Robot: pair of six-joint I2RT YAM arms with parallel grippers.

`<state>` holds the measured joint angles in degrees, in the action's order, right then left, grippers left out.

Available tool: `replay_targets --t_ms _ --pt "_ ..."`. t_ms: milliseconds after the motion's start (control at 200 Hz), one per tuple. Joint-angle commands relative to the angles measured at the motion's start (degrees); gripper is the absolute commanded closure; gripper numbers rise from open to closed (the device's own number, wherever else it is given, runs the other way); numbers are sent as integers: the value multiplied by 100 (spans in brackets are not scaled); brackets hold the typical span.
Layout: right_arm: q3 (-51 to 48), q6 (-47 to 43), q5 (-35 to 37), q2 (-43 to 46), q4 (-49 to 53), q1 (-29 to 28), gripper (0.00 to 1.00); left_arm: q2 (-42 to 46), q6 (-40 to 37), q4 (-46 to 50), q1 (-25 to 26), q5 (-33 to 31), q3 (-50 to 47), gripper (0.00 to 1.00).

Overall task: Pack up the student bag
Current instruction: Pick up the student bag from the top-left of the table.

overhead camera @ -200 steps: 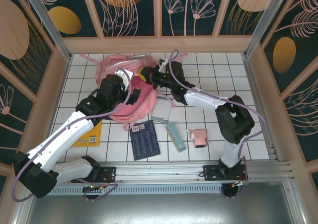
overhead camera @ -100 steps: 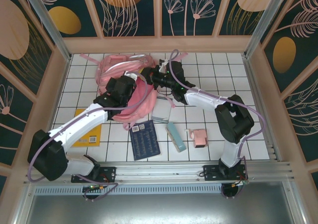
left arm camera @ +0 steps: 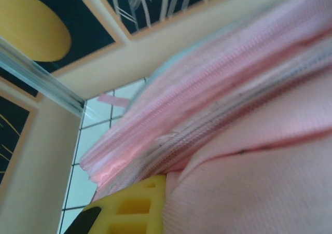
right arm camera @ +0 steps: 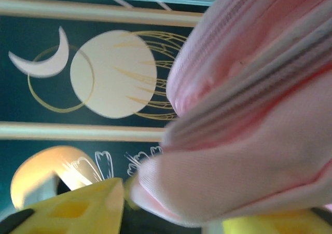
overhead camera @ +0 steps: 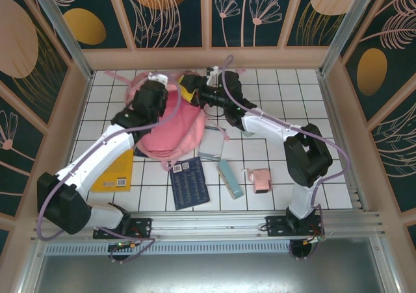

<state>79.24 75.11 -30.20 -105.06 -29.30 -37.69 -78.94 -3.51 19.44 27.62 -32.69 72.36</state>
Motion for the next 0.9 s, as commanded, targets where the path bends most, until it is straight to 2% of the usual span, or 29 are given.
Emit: replay_targets --t_ms 0,170,385,450,551,716,811,896 --pt "327 -905 26 475 216 161 39 -69 1032 163 -400 271 1235 100" --pt "408 -2420 282 1181 1303 332 34 -1052 1370 1265 -639 171 3202 100" --pt "53 -3814 1207 2102 2370 454 39 -1706 1353 1726 -824 -12 4426 100" --pt "6 -4138 1514 2286 2795 464 40 -1820 1485 1792 -871 -414 4710 100" --pt "-427 -4318 1659 2568 2837 465 40 -1864 2049 1712 -944 -903 5017 100" --pt "-869 -4491 1271 2614 2923 440 40 -1889 3218 1718 -1183 -320 5438 100" --pt "-1078 -4590 1270 2647 2929 349 41 -2058 3716 1793 -1382 -306 5627 100" --pt "-1236 -4610 1328 2683 2932 311 41 -2103 3955 1890 -1495 -620 5797 100"
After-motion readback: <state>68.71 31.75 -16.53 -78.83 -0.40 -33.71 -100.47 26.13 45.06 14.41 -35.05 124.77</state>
